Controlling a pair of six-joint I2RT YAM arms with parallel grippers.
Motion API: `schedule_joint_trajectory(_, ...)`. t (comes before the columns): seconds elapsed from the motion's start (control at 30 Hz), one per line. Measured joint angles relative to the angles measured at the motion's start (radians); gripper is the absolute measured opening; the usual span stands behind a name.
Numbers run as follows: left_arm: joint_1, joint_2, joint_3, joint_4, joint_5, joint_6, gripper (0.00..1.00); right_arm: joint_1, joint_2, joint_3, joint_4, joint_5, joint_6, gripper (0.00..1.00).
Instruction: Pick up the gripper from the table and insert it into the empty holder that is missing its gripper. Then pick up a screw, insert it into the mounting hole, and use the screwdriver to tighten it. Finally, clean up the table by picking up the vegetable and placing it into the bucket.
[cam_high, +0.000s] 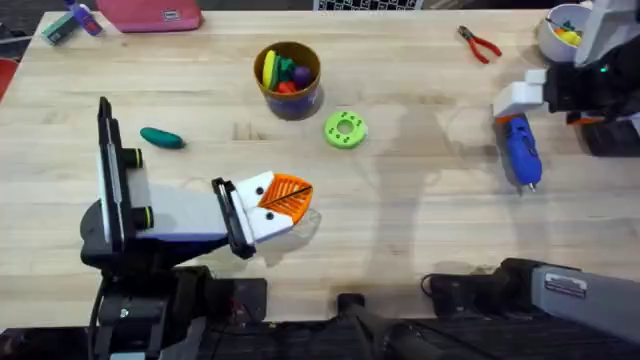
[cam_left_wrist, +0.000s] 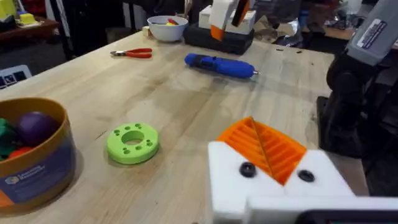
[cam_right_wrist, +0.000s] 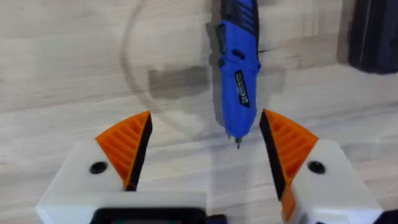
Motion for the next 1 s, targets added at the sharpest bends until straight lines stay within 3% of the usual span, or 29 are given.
schedule_joint_trajectory(0.23, 0.0, 0.0, 0.0, 0.0, 0.0, 0.0, 0.017, -0.011, 0.106, 0.0, 0.082, 0.035, -0.116, 0.994)
schedule_joint_trajectory(0.63, 0.0, 0.0, 0.0, 0.0, 0.0, 0.0, 0.017, -0.142, 0.295, 0.0, 0.153, 0.076, -0.197, 0.994)
schedule_joint_trajectory(1.0, 0.0, 0.0, 0.0, 0.0, 0.0, 0.0, 0.017, -0.148, 0.362, 0.0, 0.241, 0.035, -0.222, 0.99)
